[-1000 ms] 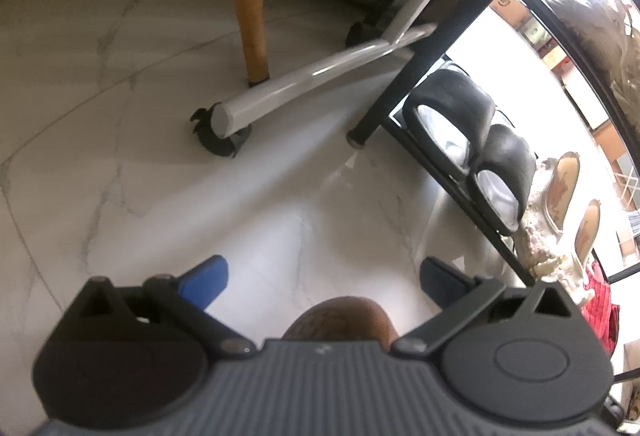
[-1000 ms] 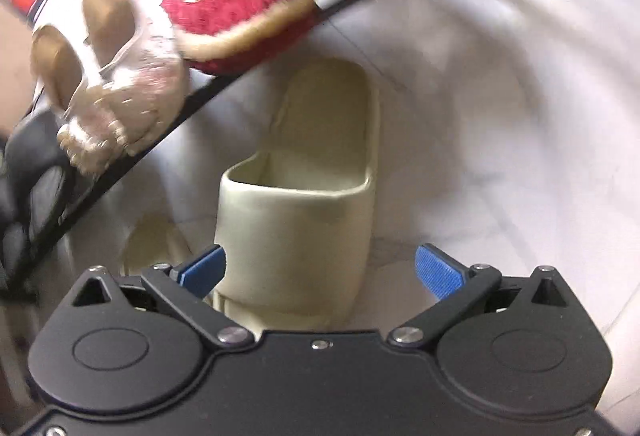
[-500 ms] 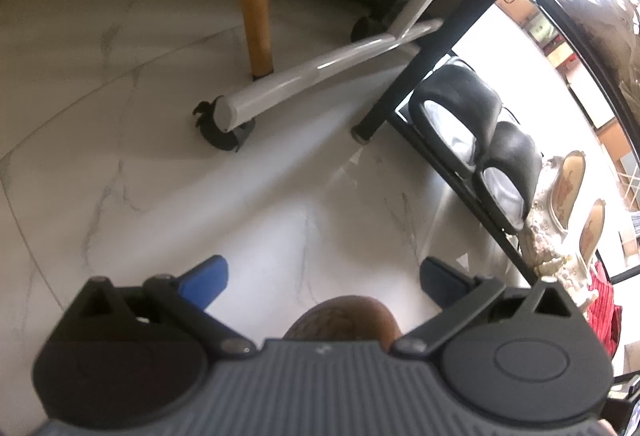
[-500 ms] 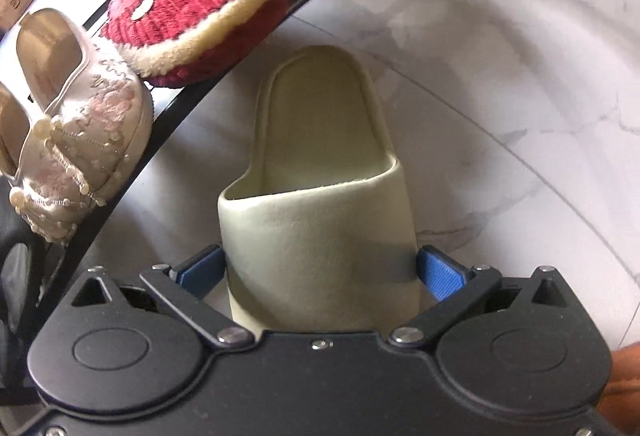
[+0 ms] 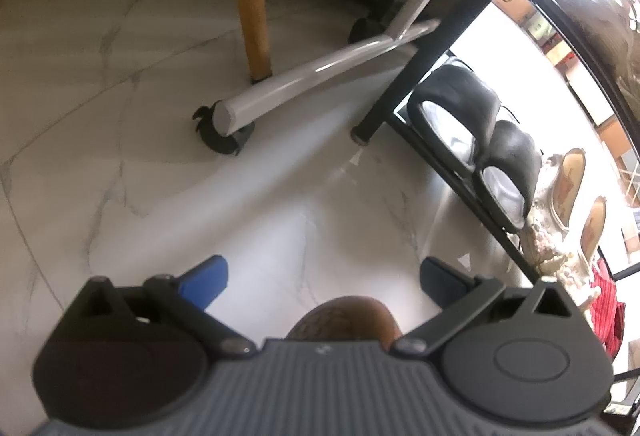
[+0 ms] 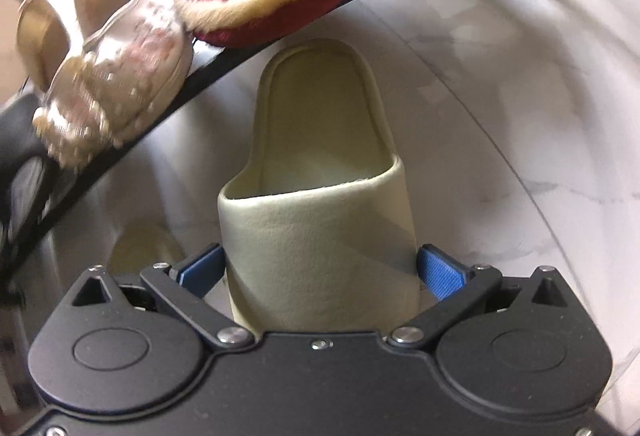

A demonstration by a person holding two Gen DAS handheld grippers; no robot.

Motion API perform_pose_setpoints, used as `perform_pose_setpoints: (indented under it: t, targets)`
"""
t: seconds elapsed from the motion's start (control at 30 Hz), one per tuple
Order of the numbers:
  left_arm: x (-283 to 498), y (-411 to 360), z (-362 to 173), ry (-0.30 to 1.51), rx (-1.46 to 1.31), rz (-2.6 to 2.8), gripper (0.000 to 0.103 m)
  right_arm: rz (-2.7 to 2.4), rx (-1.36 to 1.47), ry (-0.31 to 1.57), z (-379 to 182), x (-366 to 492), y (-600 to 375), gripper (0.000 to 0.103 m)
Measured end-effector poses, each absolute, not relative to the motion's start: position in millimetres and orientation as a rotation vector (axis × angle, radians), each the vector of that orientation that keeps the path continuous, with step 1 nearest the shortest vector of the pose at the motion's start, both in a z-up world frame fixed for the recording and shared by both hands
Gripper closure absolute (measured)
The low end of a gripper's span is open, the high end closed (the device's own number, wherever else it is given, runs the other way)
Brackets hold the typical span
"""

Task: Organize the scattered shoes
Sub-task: 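Lower the cream slide upright beside the other slide with the right gripper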

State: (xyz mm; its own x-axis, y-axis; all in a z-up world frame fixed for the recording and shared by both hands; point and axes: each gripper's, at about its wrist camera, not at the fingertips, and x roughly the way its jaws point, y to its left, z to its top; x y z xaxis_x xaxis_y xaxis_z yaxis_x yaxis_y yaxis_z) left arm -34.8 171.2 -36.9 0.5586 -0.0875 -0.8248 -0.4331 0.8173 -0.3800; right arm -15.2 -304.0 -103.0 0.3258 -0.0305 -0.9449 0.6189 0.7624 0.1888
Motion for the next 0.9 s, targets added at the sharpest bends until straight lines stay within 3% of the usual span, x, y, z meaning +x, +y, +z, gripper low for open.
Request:
perform_pose_setpoints:
  t: [0.4, 0.67, 0.9]
  targets:
    - [-34.2, 172.0, -39.0, 0.987, -0.591, 0.233, 0.001, -0.269, 0.291, 1.341, -106.8, -24.7, -267.1, 0.005]
    - [-33.6, 170.5, -39.3, 0.994, -0.579, 0.246, 0.001, -0.367, 0.550, 1.175, -84.4, -27.8, -307.2, 0.000]
    - [-32.5, 169.0, -41.0, 1.009, -0.567, 0.260, 0.001, -0.383, 0.696, 1.138, -100.7, -25.5, -321.8, 0.000]
